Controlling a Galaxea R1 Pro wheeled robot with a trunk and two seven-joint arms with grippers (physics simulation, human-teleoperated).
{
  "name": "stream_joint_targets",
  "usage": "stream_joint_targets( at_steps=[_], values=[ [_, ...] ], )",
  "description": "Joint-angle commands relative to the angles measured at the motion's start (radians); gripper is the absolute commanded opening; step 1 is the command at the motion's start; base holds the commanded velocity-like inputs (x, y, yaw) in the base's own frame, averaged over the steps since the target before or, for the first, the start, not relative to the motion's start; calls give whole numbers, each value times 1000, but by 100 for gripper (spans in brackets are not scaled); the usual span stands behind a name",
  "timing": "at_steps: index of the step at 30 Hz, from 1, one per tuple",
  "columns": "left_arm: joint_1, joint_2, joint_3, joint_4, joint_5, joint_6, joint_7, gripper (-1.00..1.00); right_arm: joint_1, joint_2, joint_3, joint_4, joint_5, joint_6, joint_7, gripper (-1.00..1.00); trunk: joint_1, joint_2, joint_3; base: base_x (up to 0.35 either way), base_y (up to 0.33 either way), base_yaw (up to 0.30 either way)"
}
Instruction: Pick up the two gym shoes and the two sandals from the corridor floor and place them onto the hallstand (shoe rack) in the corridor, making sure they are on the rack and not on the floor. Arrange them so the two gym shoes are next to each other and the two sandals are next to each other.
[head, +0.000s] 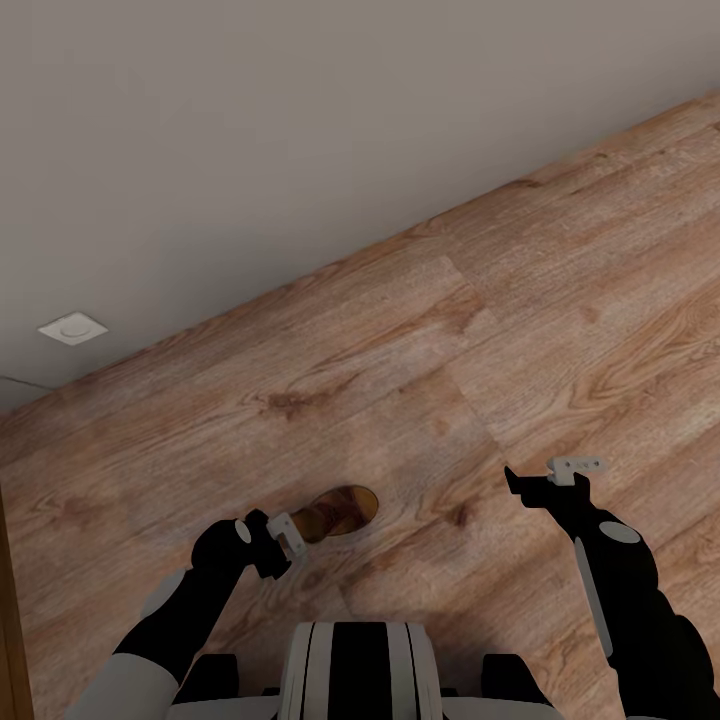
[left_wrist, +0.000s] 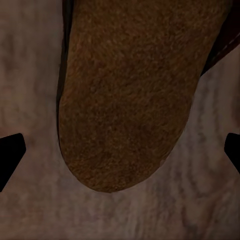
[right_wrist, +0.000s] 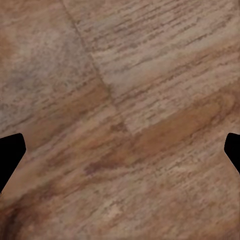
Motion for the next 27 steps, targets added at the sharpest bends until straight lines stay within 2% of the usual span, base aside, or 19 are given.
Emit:
stream_joint_targets(
  at_steps=[1, 14, 27],
  values=[
    [0, 0, -1, -1, -7, 3, -7, 100, 0, 0, -1, -2, 11, 4, 9, 100, 0, 0, -1, 62, 21, 0],
    [0, 0, 1, -1, -7, 3, -7, 100, 0, 0, -1, -1, 11, 4, 9, 100, 0, 0, -1, 11, 4, 0],
    [0, 0, 2, -1, -7, 3, -7, 100, 0, 0, -1, -1, 11, 4, 9, 100, 0, 0, -1, 108, -64, 0]
  ],
)
